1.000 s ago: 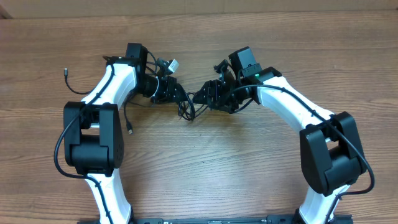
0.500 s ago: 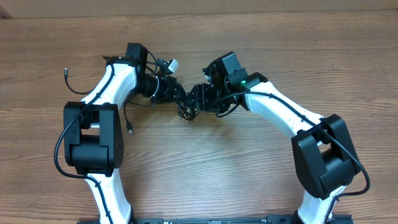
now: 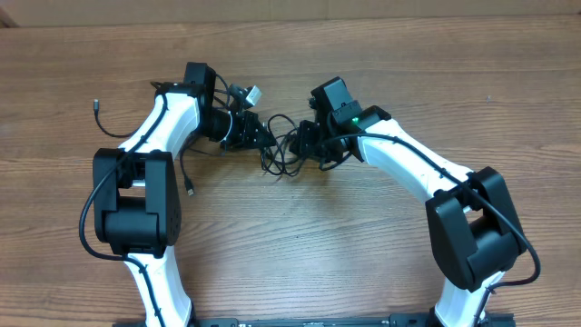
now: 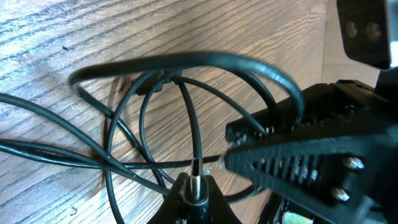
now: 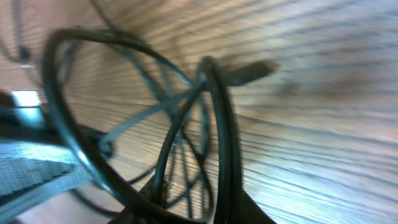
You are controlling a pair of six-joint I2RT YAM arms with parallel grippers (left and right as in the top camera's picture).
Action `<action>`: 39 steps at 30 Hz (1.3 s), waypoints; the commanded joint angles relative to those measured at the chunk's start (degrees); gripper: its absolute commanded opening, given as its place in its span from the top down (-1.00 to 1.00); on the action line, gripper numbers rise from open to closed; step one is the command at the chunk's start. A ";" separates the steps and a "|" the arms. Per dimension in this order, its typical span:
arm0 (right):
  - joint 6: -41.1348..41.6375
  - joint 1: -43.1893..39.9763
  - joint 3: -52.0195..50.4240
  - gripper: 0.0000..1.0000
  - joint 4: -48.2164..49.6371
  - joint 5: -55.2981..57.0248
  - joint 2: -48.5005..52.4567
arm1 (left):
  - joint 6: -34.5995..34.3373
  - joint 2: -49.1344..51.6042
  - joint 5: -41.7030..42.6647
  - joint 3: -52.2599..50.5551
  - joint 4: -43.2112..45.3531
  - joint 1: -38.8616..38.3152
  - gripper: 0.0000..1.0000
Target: Untangle cables
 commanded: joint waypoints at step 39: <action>-2.08 -7.69 7.39 -0.08 -14.03 -9.40 -2.25 | -14.23 -0.59 -40.59 0.20 -0.46 -1.46 -0.40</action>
